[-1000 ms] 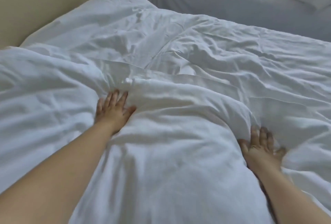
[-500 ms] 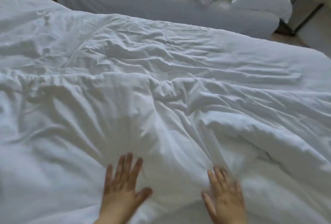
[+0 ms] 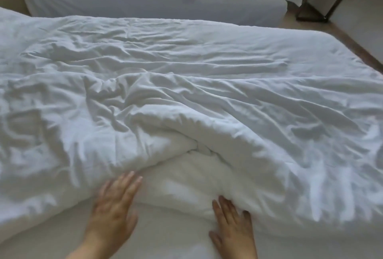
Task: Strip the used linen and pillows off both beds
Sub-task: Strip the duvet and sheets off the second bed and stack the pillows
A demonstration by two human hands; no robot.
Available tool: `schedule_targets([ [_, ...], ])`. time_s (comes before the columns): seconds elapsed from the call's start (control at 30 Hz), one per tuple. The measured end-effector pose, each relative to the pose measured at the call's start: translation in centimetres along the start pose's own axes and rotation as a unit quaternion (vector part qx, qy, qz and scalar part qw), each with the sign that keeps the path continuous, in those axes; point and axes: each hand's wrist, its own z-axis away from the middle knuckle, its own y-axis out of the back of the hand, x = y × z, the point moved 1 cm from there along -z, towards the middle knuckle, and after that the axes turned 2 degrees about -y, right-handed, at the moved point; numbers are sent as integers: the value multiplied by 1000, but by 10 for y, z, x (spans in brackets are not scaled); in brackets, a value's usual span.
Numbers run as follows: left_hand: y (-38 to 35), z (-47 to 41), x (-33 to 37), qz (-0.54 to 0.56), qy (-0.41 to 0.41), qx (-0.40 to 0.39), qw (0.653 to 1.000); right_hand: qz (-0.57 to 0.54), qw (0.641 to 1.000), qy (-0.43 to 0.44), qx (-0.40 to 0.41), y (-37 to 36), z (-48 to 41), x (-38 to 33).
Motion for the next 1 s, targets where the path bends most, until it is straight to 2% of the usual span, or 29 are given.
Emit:
schedule_targets([
  [0.03, -14, -2, 37, -5, -45, -39, 998, 7, 999, 28, 14, 5, 3, 13],
  [0.07, -32, -1, 62, -28, -58, -67, 996, 16, 998, 44, 52, 9, 8, 28],
  [0.17, -69, -22, 82, -98, -21, -93, 991, 35, 987, 26, 153, 15, 20, 87],
  [0.23, -64, -44, 86, -130, 6, -98, 987, 65, 976, 32, 206, 10, 18, 119],
  [0.3, -50, -61, 86, -150, 27, -116, 982, 55, 972, 53, 224, 13, 8, 123],
  [0.37, -34, -67, 91, -125, 46, -155, 979, 28, 973, 53, 224, 27, -8, 117],
  [0.43, -13, -63, 100, -125, 21, -120, 985, -7, 978, 52, 200, 54, -17, 116],
  [0.6, 46, -33, 156, -73, -60, 78, 992, -91, 962, 92, 242, 151, 37, 157],
  [0.67, 42, -25, 185, -42, -84, 73, 993, -180, 958, 98, 203, 184, 58, 185],
  [0.73, 12, -18, 202, -56, -90, 16, 994, -186, 966, 43, 173, 176, 71, 196],
  [0.8, -22, -16, 206, -72, -83, -95, 989, -104, 987, -5, 123, 135, 73, 196],
  [0.87, -52, -7, 201, -74, -82, -168, 980, -19, 995, 22, 100, 87, 70, 190],
  [0.93, -60, 4, 199, -70, -59, -170, 981, 1, 995, 27, 91, 71, 62, 182],
  [1.0, -58, 14, 200, -48, -63, -109, 991, 0, 999, 1, 41, 76, 57, 176],
])
